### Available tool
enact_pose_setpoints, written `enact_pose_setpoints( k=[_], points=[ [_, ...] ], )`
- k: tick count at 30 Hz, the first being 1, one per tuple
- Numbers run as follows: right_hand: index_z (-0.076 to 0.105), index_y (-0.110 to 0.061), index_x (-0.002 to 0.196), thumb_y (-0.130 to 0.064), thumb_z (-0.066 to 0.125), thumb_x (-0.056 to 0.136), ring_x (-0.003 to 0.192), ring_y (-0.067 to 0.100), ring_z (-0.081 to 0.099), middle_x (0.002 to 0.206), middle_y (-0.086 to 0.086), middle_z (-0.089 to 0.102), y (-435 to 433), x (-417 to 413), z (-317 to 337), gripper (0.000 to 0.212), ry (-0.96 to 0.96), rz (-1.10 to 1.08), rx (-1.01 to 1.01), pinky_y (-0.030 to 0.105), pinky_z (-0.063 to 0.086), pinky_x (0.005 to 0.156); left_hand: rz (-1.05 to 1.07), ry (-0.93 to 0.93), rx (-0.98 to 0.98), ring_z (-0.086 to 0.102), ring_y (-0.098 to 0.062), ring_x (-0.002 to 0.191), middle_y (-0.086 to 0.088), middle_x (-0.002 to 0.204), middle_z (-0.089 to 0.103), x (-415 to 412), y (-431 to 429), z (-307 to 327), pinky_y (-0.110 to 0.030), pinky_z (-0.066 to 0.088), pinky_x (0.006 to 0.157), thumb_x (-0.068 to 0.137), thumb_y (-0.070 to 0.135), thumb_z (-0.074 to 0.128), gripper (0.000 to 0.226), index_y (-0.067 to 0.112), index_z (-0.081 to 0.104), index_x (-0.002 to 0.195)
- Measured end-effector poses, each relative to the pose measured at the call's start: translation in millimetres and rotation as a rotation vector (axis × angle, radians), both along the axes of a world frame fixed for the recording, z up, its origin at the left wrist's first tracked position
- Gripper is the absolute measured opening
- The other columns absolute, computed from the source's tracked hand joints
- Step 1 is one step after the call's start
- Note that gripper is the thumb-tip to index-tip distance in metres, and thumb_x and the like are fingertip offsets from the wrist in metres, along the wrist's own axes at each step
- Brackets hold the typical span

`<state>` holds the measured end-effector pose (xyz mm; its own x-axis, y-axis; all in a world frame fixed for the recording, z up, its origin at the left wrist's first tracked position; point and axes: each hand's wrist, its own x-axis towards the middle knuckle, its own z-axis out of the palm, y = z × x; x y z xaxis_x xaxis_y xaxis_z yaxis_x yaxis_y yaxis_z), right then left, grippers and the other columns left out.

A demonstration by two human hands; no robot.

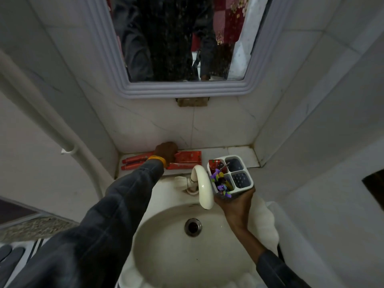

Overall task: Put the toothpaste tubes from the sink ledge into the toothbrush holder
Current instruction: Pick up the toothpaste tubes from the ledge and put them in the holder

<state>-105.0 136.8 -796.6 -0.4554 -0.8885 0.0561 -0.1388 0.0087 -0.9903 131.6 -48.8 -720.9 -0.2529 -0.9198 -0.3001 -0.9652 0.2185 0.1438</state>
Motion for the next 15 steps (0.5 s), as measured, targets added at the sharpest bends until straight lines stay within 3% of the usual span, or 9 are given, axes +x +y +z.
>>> enact_pose_setpoints(
  k=[4, 7, 9, 12, 15],
  points=[
    [0.039, -0.029, 0.143, 0.006, 0.104, 0.049, 0.127, -0.003, 0.067, 0.147, 0.002, 0.059, -1, 0, -2, 0.120, 0.025, -0.013, 0.008, 0.011, 0.057, 0.096, 0.012, 0.093, -0.212, 0.064, -0.037, 0.107, -0.018, 0.119, 0.061, -2, 7, 10, -0.043, 0.053, 0.092, 0.097, 0.018, 0.054, 0.024, 0.004, 0.066, 0.111],
    [0.037, -0.015, 0.149, 0.003, 0.104, 0.051, 0.135, 0.018, 0.065, 0.152, 0.009, 0.057, 1, -2, -5, 0.119, 0.037, -0.012, 0.021, 0.023, 0.059, 0.104, 0.139, 0.417, -0.334, 0.070, -0.033, 0.084, -0.015, 0.097, 0.071, -14, 8, 39, -0.037, 0.058, 0.080, 0.094, 0.027, 0.062, 0.024, 0.006, 0.073, 0.092],
    [0.036, -0.010, 0.150, 0.004, 0.104, 0.051, 0.138, 0.023, 0.064, 0.153, 0.010, 0.056, 2, -2, -6, 0.120, 0.033, -0.011, 0.013, 0.035, 0.059, 0.109, 0.189, 0.643, -0.316, 0.072, -0.023, 0.075, -0.012, 0.092, 0.077, -28, 7, 61, -0.032, 0.060, 0.076, 0.087, 0.027, 0.073, 0.021, 0.007, 0.075, 0.093],
    [0.040, -0.016, 0.148, 0.003, 0.105, 0.050, 0.136, 0.017, 0.065, 0.150, 0.006, 0.059, 0, 1, -2, 0.119, 0.016, -0.020, 0.000, 0.026, 0.059, 0.106, 0.080, 0.896, -0.169, 0.070, -0.002, 0.063, -0.007, 0.093, 0.078, -54, 10, 88, -0.021, 0.062, 0.067, 0.083, 0.025, 0.078, 0.029, 0.007, 0.075, 0.105],
    [0.040, -0.025, 0.146, -0.001, 0.106, 0.050, 0.135, 0.013, 0.065, 0.149, 0.000, 0.060, -2, 5, 4, 0.119, 0.011, -0.030, 0.001, 0.027, 0.059, 0.107, -0.111, 0.904, -0.088, 0.069, 0.006, 0.061, -0.002, 0.092, 0.075, -84, 19, 98, -0.010, 0.058, 0.063, 0.085, 0.021, 0.077, 0.026, 0.005, 0.074, 0.105]
  ],
)
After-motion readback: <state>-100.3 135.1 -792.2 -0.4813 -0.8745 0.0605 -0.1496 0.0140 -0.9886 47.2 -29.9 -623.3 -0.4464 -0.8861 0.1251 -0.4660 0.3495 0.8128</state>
